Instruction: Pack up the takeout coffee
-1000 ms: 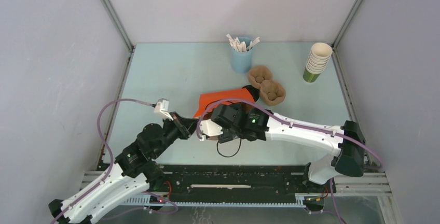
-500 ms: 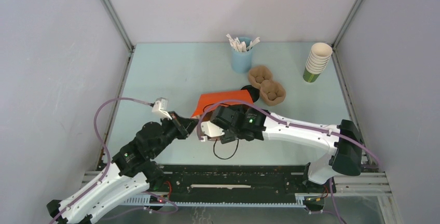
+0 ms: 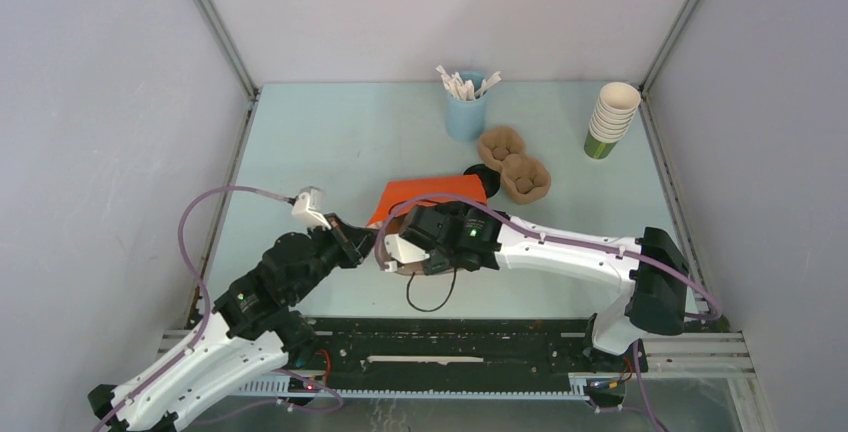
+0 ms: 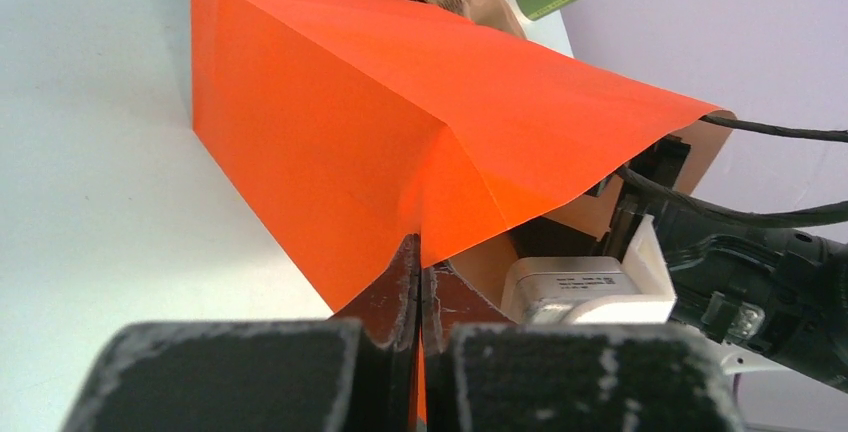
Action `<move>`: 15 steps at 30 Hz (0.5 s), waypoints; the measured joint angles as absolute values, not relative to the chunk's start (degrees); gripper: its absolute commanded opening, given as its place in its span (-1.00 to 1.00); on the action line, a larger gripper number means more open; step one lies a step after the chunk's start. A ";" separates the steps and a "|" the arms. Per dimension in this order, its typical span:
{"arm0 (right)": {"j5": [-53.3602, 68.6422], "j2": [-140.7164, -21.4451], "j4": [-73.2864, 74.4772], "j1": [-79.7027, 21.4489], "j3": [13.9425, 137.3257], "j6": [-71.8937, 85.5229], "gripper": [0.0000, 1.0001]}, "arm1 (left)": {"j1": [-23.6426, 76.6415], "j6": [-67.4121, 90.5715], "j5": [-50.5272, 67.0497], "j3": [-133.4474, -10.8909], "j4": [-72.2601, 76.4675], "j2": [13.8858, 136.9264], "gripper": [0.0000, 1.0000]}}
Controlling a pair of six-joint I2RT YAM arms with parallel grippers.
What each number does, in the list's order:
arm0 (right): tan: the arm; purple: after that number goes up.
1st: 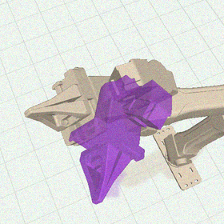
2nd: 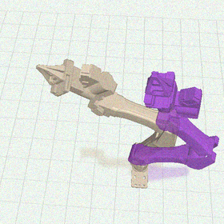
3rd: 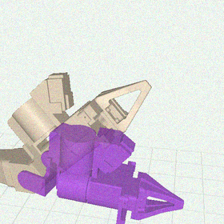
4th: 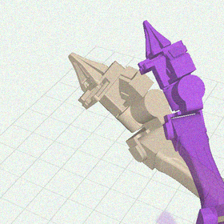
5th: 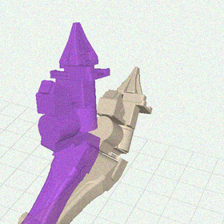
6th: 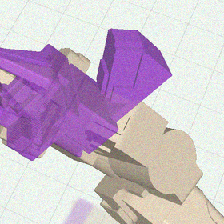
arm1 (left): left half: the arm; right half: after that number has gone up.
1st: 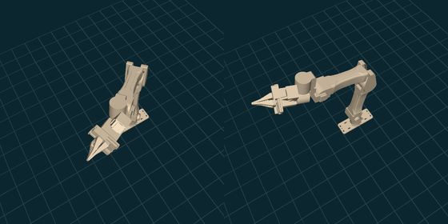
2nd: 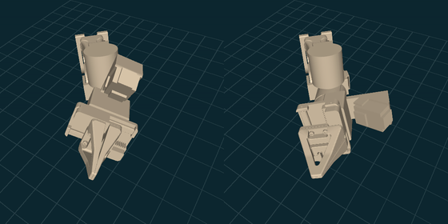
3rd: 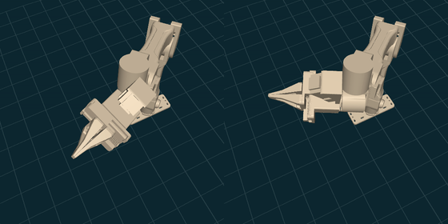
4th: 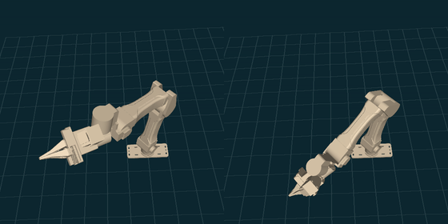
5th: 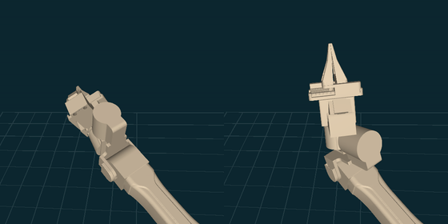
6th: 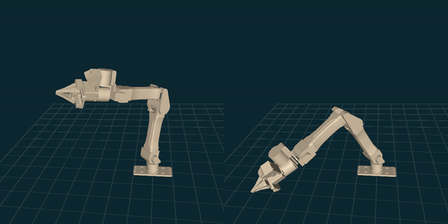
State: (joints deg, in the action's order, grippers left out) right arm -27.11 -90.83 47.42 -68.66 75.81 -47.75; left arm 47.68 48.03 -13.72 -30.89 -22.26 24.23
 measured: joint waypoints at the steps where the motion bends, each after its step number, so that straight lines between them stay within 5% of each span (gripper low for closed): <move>1: -27.24 -90.98 47.55 -68.66 76.27 -47.79 0.10 | 47.68 48.03 -14.11 -31.57 -23.11 24.58 -0.99; 15: -28.05 -95.96 47.90 -68.66 84.07 -47.62 0.09 | 50.65 48.07 -25.47 -42.98 -39.31 31.97 -0.99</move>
